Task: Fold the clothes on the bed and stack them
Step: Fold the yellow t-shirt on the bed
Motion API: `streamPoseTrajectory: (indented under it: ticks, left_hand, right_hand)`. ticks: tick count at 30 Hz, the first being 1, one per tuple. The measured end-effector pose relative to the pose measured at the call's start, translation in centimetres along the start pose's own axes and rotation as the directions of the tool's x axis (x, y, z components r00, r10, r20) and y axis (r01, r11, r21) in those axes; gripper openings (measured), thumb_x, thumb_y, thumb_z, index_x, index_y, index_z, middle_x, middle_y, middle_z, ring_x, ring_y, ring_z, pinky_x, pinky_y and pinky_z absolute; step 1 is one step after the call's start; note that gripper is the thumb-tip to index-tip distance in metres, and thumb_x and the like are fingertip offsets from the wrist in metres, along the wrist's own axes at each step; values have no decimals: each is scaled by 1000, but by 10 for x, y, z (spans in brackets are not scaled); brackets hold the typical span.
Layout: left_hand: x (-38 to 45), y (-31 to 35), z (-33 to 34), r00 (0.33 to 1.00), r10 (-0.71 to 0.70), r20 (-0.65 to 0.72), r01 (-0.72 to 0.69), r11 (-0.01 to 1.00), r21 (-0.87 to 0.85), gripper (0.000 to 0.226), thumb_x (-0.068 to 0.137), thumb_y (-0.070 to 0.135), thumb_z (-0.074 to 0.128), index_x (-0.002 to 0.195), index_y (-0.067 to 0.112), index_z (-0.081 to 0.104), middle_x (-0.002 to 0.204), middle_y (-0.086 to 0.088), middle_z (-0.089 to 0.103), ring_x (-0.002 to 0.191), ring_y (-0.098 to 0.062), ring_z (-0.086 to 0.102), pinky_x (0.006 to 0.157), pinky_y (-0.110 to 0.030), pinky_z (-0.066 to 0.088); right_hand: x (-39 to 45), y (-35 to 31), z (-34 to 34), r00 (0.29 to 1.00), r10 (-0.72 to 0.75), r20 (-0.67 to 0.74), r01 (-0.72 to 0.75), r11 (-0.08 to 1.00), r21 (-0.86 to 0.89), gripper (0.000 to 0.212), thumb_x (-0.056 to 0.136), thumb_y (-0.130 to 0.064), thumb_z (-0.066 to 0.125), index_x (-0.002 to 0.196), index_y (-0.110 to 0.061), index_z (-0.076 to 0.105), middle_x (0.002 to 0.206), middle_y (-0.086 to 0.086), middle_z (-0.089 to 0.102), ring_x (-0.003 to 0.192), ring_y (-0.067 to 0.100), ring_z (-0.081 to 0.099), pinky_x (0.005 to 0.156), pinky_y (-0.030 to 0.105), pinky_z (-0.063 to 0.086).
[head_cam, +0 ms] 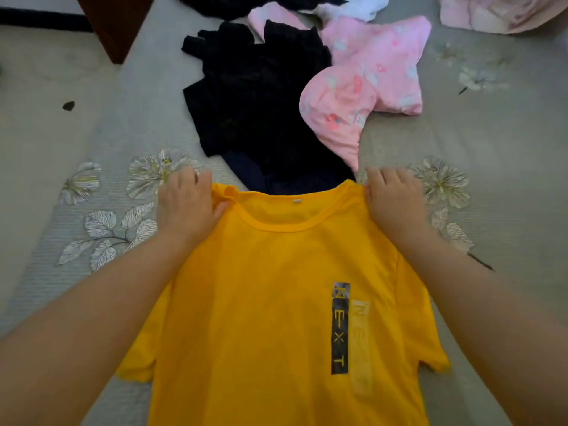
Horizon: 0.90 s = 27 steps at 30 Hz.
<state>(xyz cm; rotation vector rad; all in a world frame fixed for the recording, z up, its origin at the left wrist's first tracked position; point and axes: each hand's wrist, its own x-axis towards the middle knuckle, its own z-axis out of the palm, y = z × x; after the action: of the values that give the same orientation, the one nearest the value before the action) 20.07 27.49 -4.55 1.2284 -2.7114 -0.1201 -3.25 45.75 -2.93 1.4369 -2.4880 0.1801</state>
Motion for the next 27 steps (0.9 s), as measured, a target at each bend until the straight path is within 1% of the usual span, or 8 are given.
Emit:
streamPoseTrajectory:
  ticks: [4, 7, 10, 12, 15, 17, 21, 27]
  left_hand:
    - [-34, -2, 50, 972, -71, 223, 76, 997, -11, 61, 94, 35, 42, 145, 11, 18, 151, -17, 14, 140, -31, 9, 110, -47, 12]
    - [-72, -17, 58, 974, -118, 192, 143, 982, -122, 53, 96, 24, 39, 142, 3, 24, 149, -20, 23, 138, -34, 17, 110, -47, 12]
    - [-100, -47, 51, 924, -341, 175, 371, 908, -192, 43, 93, 16, 44, 131, -5, 37, 127, -28, 44, 119, -42, 39, 99, -52, 30]
    - [-116, -68, 46, 820, -476, 319, 544, 821, -172, 38, 92, 18, 47, 122, -4, 45, 114, -29, 51, 111, -43, 45, 92, -49, 36]
    - [-135, -84, 46, 802, -387, 455, 545, 786, -292, 18, 90, 16, 55, 85, -1, 59, 87, -29, 58, 91, -40, 55, 71, -39, 36]
    - [-141, -84, 46, 828, -334, 450, 517, 765, -383, 34, 90, 11, 53, 57, 12, 43, 62, -15, 48, 71, -33, 50, 58, -33, 23]
    - [-135, -103, 34, 721, -560, 408, 672, 423, -608, 32, 95, 15, 44, 65, 20, 36, 65, 1, 39, 68, -16, 40, 60, -29, 29]
    - [-117, -148, -7, 838, -527, 144, 525, 703, -480, 34, 78, 16, 70, 104, 15, 49, 82, -2, 46, 74, -17, 43, 66, -27, 30]
  right_hand:
    - [-34, -43, 37, 938, 167, 305, -182, 983, 20, 43, 94, -18, 44, 134, -4, 42, 141, 21, 37, 134, 35, 29, 104, 45, 25]
    - [-80, -83, 44, 984, -24, 174, -4, 988, 157, 37, 80, -12, 62, 113, 3, 61, 125, 28, 53, 119, 47, 46, 93, 60, 38]
    - [-114, -127, 43, 982, -138, 127, 109, 970, 216, 35, 78, -20, 57, 107, -4, 67, 120, 22, 60, 112, 43, 54, 85, 64, 39]
    - [-124, -158, 43, 961, -210, 181, 157, 950, 269, 39, 81, -26, 48, 110, -9, 67, 123, 17, 59, 114, 40, 53, 86, 64, 39]
    - [-121, -195, 48, 923, -266, 279, 184, 940, 288, 40, 79, -29, 51, 113, -13, 66, 126, 12, 58, 117, 35, 52, 87, 63, 39]
    - [-112, -211, 58, 900, -265, 345, 145, 930, 337, 44, 82, -28, 52, 123, -13, 58, 137, 12, 48, 128, 36, 41, 99, 63, 27]
    - [-93, -213, 86, 831, -220, 511, 74, 954, 292, 55, 96, -43, 32, 146, -25, 18, 156, 3, 2, 143, 24, -6, 110, 49, -12]
    - [-92, -209, 97, 826, -161, 540, 58, 978, 202, 62, 88, -61, 12, 144, -34, 8, 155, -3, -3, 143, 22, -8, 108, 48, -12]
